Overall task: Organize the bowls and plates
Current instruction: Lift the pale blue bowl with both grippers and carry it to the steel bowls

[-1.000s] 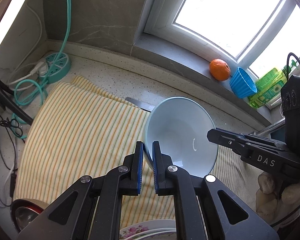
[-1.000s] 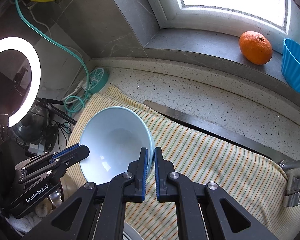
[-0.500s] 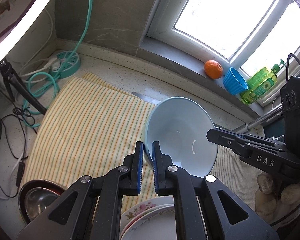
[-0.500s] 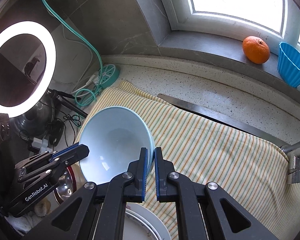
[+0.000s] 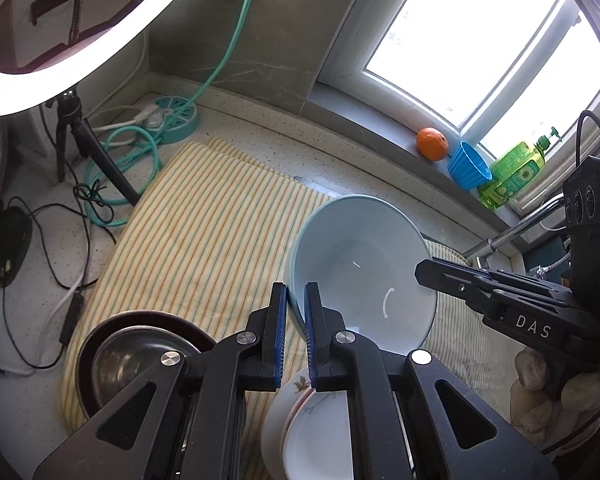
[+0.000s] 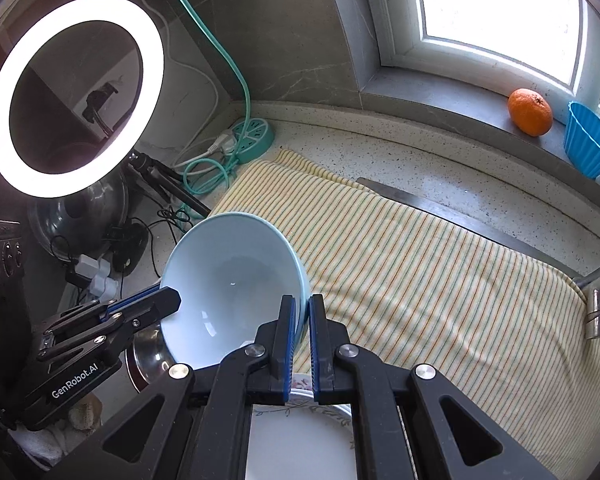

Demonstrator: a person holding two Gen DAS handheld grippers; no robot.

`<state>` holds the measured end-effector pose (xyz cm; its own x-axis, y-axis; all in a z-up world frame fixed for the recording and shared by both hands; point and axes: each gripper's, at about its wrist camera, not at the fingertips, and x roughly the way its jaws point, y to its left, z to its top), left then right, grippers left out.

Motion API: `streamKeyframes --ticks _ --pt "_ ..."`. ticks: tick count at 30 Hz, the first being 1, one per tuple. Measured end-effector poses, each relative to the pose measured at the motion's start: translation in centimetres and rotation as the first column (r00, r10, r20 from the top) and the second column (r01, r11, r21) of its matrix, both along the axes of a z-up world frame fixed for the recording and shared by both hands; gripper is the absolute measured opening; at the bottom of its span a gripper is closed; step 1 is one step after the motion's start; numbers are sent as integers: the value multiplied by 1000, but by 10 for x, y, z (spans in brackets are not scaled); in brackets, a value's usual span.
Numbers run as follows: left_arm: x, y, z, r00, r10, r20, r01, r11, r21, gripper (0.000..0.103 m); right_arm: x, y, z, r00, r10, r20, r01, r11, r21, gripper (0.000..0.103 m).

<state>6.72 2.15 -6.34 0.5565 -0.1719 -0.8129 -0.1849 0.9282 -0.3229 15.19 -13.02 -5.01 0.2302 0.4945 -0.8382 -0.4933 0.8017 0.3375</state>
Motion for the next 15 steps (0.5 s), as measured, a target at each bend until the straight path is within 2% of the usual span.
streamKeyframes --ticks 15 --pt "-43 51 -2 998 67 -13 -67 997 -27 7 -40 56 -4 998 62 -25 -61 998 9 6"
